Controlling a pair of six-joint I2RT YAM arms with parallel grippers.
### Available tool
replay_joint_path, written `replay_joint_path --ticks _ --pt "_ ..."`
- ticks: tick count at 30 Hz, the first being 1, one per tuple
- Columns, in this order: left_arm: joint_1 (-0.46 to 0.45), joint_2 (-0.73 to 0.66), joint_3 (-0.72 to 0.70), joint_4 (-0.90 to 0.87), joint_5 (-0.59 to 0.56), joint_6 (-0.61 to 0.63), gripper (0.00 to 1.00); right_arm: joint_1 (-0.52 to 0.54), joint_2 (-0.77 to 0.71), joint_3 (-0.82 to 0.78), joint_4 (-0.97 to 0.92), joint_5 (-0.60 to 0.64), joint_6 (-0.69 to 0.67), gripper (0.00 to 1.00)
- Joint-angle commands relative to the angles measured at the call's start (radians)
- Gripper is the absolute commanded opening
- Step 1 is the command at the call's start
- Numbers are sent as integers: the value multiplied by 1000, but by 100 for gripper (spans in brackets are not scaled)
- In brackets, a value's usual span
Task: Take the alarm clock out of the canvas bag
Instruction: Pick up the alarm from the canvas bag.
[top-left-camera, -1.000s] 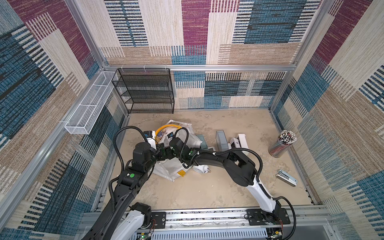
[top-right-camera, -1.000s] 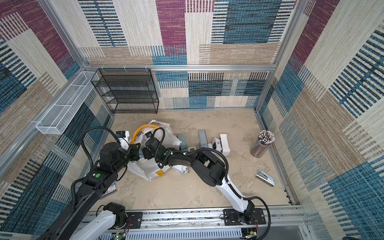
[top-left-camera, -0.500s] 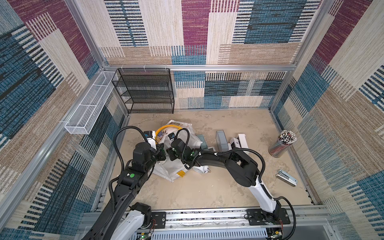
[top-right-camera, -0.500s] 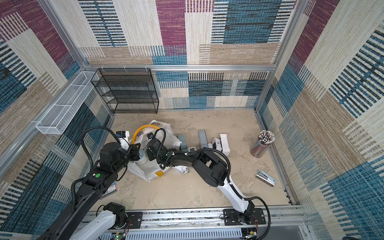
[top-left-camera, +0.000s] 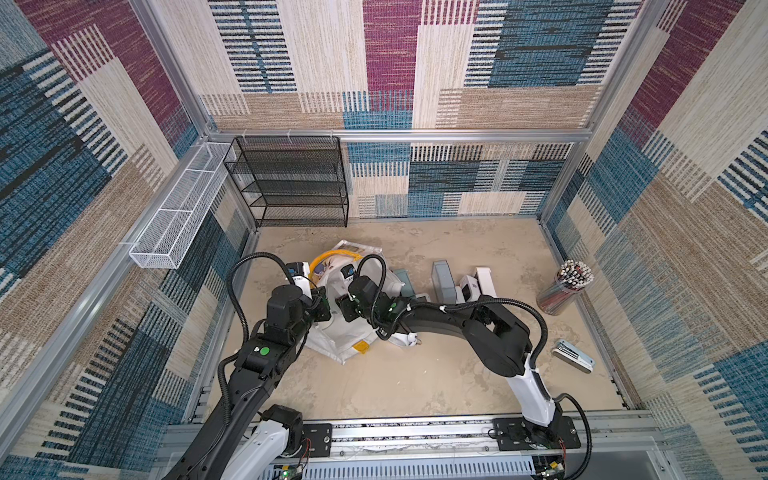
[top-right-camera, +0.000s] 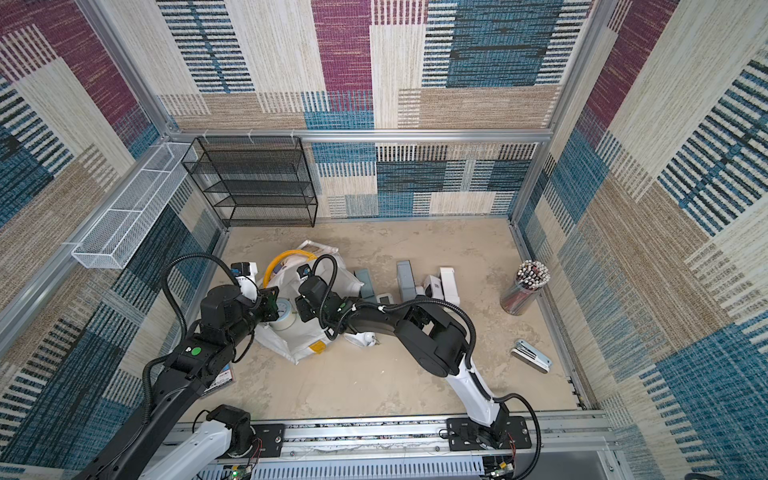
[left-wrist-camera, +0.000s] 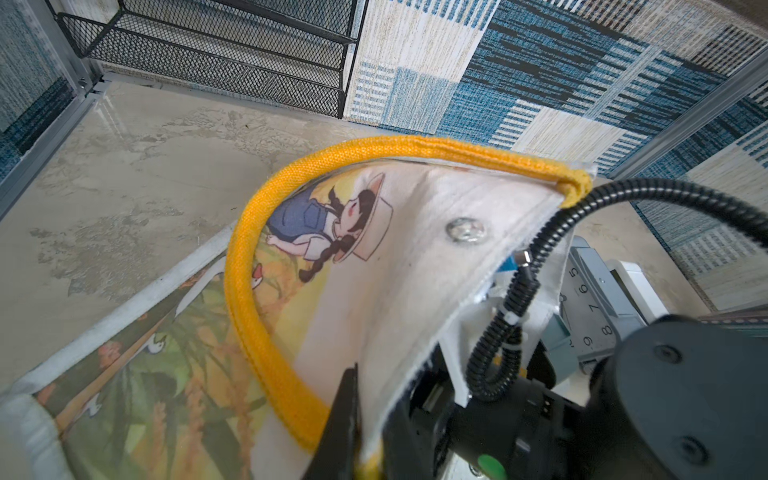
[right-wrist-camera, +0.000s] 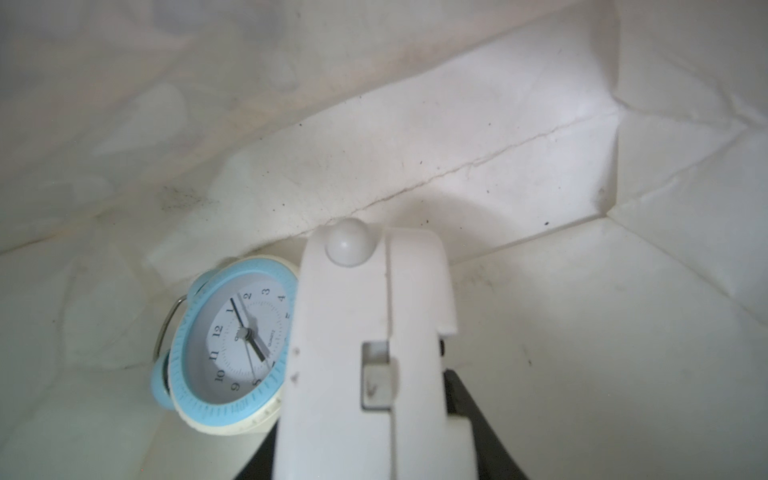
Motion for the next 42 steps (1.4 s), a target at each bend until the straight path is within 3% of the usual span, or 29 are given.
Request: replay_joint_path --ticks 1,12,42 --pt "0 -1 2 -21 -42 -27 0 0 -33 -16 65 -16 11 26" --pt "-1 11 22 -49 -110 -57 0 1 -125 -130 99 -40 18 24" --pt "-1 1 -5 -79 -145 -86 0 15 -346 -383 263 -115 -2 23"
